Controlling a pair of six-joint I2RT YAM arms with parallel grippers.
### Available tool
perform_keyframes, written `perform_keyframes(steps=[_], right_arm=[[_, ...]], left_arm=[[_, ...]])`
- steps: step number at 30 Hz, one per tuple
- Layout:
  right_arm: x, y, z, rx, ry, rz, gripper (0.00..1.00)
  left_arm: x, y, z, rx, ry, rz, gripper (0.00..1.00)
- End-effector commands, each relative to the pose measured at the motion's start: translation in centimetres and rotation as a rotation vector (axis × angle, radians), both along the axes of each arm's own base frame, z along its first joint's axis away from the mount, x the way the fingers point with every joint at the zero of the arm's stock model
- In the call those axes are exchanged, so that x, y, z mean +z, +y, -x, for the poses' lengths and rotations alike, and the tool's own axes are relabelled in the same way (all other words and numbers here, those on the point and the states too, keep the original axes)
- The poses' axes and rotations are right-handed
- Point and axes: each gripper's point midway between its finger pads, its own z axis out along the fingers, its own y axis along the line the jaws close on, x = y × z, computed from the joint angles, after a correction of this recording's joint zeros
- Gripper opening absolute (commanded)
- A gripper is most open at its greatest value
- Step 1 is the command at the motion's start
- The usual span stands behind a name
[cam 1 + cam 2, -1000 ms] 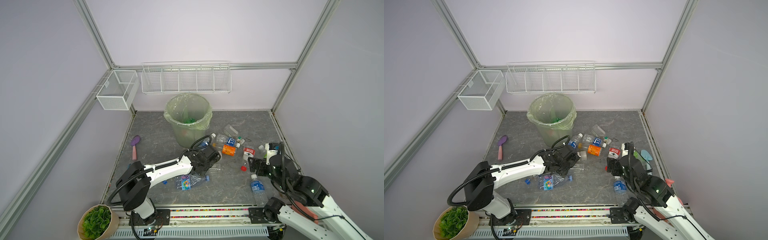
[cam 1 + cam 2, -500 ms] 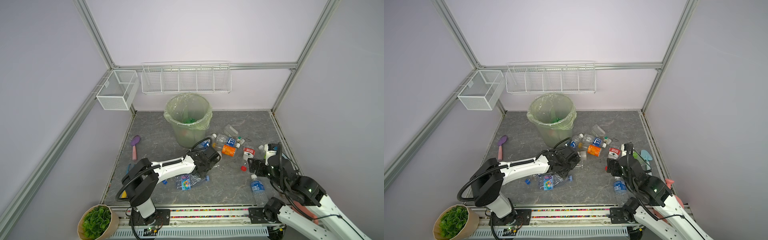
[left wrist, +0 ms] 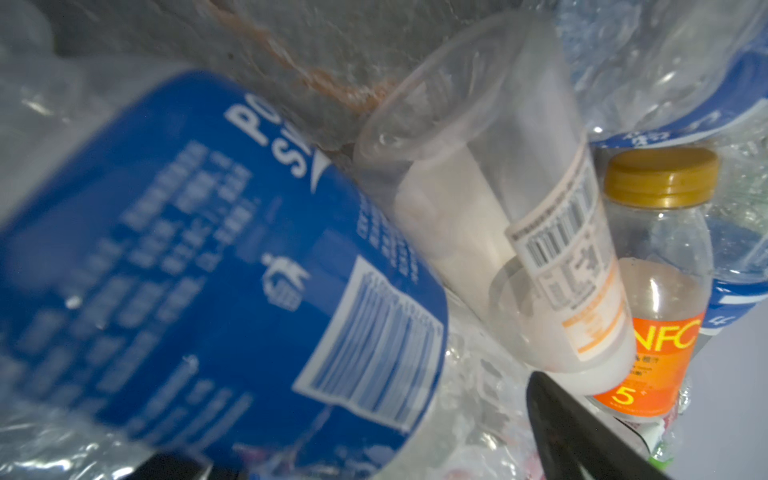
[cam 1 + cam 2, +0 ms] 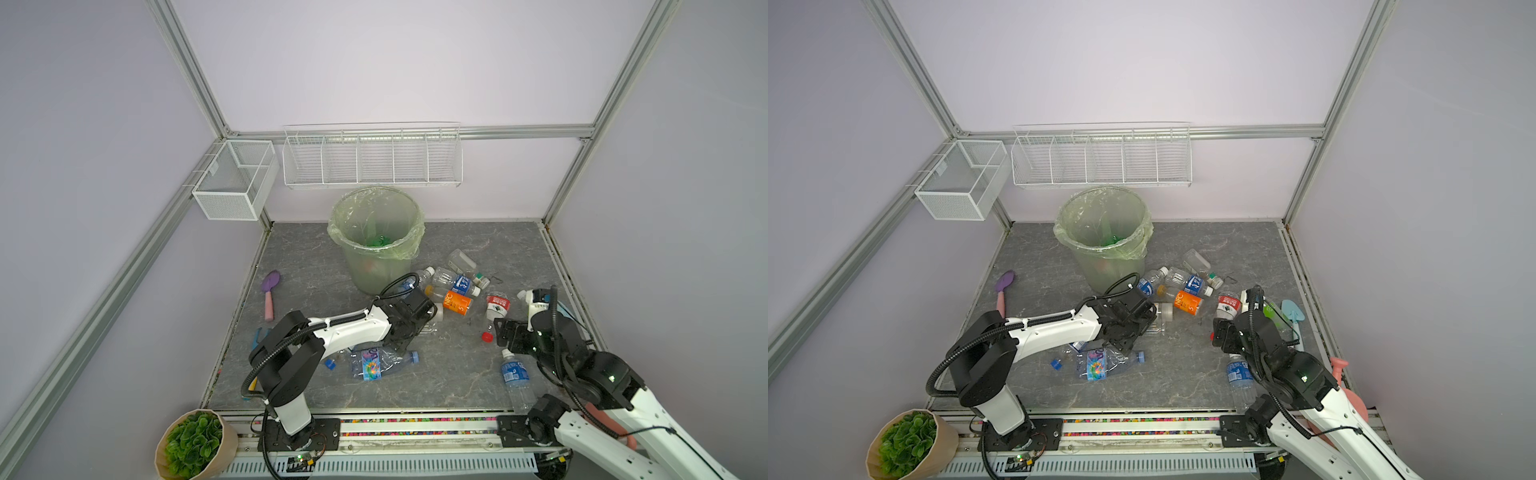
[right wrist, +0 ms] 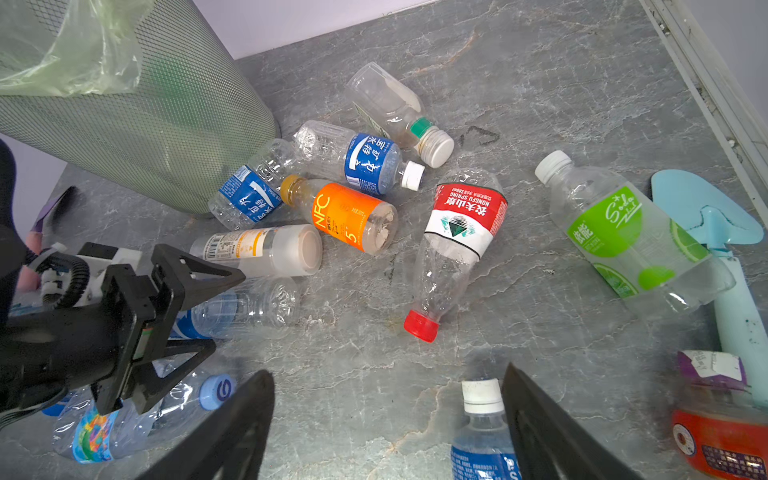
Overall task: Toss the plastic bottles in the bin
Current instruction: 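Lower the left gripper and grasp the blue-label water bottle near the robot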
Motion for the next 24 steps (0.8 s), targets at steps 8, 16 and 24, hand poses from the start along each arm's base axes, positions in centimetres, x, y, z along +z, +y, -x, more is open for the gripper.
perform_keyframes(steps=[8, 16, 24], right_arm=[[-0.5, 0.1, -0.4, -0.014, 0.006, -0.022, 0.88], [-0.4, -0.2, -0.3, -0.026, 0.001, -0.025, 0.89], [-0.1, -0.5, -0.1, -0.032, -0.007, -0.030, 0.89]], left_arm=[[-2.2, 0.1, 0.0, 0.027, 0.046, -0.016, 0.96], [-2.3, -0.1, -0.1, 0.022, 0.040, -0.012, 0.84], [-2.1, -0.4, -0.2, 0.012, 0.028, 0.008, 0.61]])
